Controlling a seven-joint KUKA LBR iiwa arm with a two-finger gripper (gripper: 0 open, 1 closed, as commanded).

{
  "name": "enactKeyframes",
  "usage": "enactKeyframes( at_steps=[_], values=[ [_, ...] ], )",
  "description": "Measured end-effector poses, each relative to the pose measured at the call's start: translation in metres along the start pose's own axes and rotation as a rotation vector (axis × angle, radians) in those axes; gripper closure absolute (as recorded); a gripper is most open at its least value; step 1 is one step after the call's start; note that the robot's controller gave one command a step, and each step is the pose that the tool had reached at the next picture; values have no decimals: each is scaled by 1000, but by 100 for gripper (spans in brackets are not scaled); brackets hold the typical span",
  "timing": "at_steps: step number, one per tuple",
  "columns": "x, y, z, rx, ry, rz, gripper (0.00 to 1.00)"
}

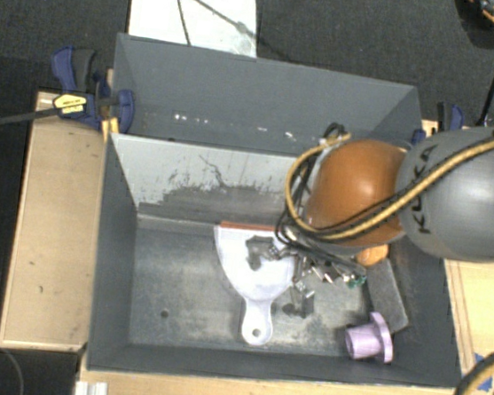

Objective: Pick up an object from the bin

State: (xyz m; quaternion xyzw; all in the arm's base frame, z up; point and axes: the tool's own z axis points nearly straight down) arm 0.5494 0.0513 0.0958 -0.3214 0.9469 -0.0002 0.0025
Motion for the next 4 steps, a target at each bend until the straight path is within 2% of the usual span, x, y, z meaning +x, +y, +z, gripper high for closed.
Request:
enactKeyframes(
  at_steps=[1,3,4],
  values=[
    [5,46,25,-4,2,-232,100],
    [6,47,22,-5,4,-231,100],
    [7,48,7,-8,9,-230,100]
  ],
)
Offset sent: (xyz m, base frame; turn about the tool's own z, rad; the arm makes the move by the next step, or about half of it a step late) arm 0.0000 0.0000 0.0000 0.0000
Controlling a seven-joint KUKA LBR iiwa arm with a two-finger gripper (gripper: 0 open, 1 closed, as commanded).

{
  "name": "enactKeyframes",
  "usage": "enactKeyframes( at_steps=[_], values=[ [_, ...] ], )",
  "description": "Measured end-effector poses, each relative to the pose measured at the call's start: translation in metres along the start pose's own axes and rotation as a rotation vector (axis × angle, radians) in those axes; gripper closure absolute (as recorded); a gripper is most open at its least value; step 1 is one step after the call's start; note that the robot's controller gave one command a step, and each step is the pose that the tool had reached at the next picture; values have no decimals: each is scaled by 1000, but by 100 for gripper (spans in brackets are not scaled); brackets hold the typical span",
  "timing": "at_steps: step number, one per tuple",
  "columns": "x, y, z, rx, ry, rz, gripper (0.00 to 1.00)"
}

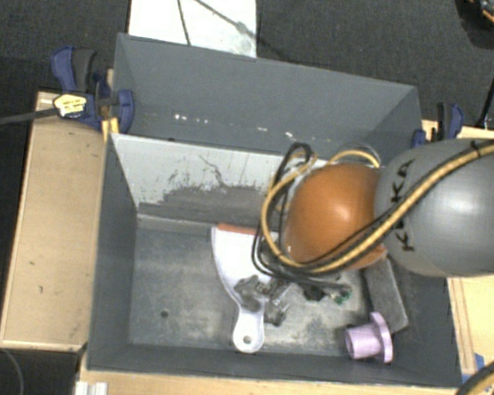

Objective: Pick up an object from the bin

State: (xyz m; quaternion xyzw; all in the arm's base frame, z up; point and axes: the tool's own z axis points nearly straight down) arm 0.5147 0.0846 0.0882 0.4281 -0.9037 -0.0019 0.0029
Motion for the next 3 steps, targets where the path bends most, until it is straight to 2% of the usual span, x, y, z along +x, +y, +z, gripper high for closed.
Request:
enactKeyframes(
  at_steps=[3],
  values=[
    [0,0,-57,1,-1,3,100]
  ],
)
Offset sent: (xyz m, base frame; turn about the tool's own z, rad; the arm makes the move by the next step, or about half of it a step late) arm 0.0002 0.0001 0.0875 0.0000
